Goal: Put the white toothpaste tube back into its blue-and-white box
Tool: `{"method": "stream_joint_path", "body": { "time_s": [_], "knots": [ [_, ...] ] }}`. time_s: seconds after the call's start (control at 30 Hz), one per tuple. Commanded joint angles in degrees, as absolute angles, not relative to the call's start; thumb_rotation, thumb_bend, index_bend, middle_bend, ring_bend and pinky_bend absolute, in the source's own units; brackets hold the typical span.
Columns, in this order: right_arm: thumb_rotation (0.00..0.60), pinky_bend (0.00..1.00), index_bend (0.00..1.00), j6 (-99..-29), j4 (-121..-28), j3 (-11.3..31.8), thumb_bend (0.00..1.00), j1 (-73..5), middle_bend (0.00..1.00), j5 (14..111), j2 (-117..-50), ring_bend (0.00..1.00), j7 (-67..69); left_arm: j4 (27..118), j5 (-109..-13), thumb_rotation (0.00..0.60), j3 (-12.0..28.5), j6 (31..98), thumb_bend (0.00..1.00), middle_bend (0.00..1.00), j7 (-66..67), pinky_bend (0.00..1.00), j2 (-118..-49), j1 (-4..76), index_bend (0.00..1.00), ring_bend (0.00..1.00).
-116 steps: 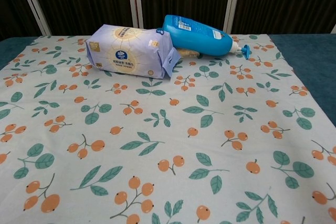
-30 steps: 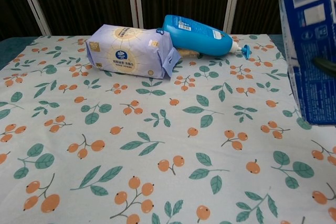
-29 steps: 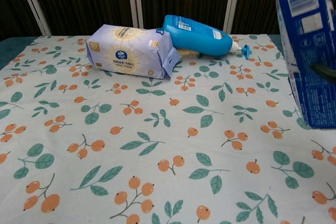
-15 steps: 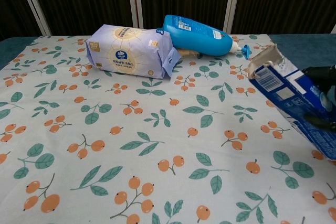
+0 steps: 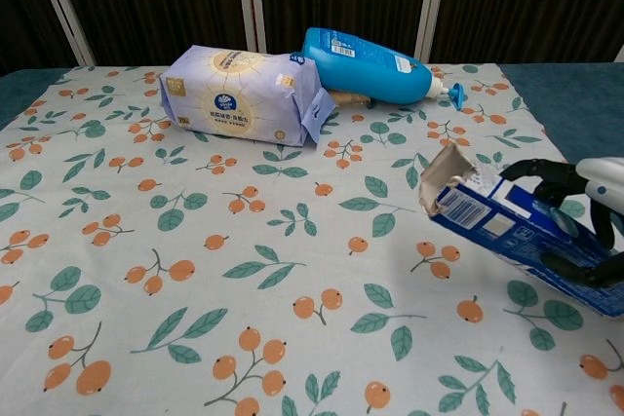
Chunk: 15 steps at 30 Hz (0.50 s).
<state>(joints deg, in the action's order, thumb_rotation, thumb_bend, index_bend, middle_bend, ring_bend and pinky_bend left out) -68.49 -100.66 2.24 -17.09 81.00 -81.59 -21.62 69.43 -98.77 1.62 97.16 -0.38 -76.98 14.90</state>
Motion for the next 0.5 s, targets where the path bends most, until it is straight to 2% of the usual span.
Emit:
{"method": "stream_joint_path", "body": {
  "time_s": [0.03,0.13,0.2,0.37,0.5],
  "knots": [
    [0.600,0.26,0.03,-67.8,-101.3,1.7,0.42,-17.3,0.28,80.3,-81.6,0.19,-22.8,69.6,-98.8,0.600,1.6,97.1,0.12,0.16,-0.4,0.25,-76.9,14.9,0.18,0.17],
    [0.600,0.19,0.00,-66.7,-102.5,1.5,0.38,-17.6,0.18,79.1,-81.2,0.10,-24.1,69.8,-99.0,0.600,1.5,97.1,0.12,0.16,-0.3,0.25,-76.8,14.8,0.18,0.17],
    [0.600,0.17,0.00,-66.4,-103.2,1.4,0.36,-17.8,0.15,78.6,-81.1,0.08,-24.8,69.9,-99.1,0.600,1.5,97.1,0.12,0.16,-0.3,0.25,-76.8,14.8,0.18,0.17],
    [0.600,0.17,0.00,-67.1,-105.0,1.8,0.36,-17.9,0.14,78.3,-80.6,0.08,-25.2,70.3,-98.9,0.600,1.6,97.0,0.12,0.15,-0.4,0.24,-76.7,14.6,0.18,0.16],
    [0.600,0.17,0.00,-69.2,-106.9,2.4,0.36,-17.2,0.14,79.2,-77.6,0.08,-23.3,71.7,-98.1,0.600,1.5,96.6,0.12,0.13,-0.7,0.21,-76.0,14.0,0.17,0.14]
  ]
}}
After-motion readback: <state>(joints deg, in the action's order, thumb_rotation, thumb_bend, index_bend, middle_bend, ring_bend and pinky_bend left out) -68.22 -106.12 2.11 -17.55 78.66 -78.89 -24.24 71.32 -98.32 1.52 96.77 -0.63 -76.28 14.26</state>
